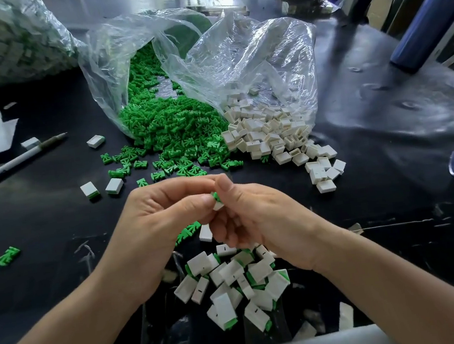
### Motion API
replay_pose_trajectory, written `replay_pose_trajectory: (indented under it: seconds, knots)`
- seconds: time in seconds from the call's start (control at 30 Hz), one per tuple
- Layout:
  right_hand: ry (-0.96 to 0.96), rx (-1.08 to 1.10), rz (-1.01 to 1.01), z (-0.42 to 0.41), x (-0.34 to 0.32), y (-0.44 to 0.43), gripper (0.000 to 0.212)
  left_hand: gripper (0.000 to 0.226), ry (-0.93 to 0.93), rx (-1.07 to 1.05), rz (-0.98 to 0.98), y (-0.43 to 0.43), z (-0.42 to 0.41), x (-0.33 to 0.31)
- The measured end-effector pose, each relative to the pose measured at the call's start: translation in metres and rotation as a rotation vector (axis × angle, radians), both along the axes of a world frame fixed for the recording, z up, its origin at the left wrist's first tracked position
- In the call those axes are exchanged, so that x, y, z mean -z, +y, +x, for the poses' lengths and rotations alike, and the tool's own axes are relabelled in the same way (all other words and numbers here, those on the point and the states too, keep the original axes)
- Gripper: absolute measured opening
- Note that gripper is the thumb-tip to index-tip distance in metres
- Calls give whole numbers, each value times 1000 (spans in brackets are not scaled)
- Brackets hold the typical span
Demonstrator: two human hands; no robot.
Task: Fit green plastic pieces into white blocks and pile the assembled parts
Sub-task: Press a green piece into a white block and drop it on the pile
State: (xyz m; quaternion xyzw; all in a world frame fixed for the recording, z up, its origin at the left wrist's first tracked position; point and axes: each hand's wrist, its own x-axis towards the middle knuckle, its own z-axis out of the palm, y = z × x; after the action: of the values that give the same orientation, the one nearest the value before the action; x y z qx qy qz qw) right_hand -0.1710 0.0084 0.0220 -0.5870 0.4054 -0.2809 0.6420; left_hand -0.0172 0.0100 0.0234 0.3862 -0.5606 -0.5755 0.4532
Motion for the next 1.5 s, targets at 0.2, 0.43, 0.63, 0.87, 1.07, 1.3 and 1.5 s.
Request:
replay_pose_trajectory:
  seconds: [0.2,0.43,0.63,0.87,1.07,1.3,1.5]
  knots:
    - [61,64,-135,5,4,1,46,23,18,-39,36,1,-2,3]
    - [220,129,-266,6,10,-1,74,20,16,-38,46,0,-5,5]
    - [245,165,-267,8,10,1,67,21,55,-33,39,1,-6,5]
    - [240,165,-298,8,10,2,67,18,54,-42,51,2,-7,4]
    - [188,141,-260,6,11,0,73,23,87,-4,45,2,-7,0]
    - [470,275,-511,-11,0,-11,56,18,56,-64,30,0,-4,0]
    - [926,656,-626,-65,4,-47,16,19,-40,36,13,7,-5,-5]
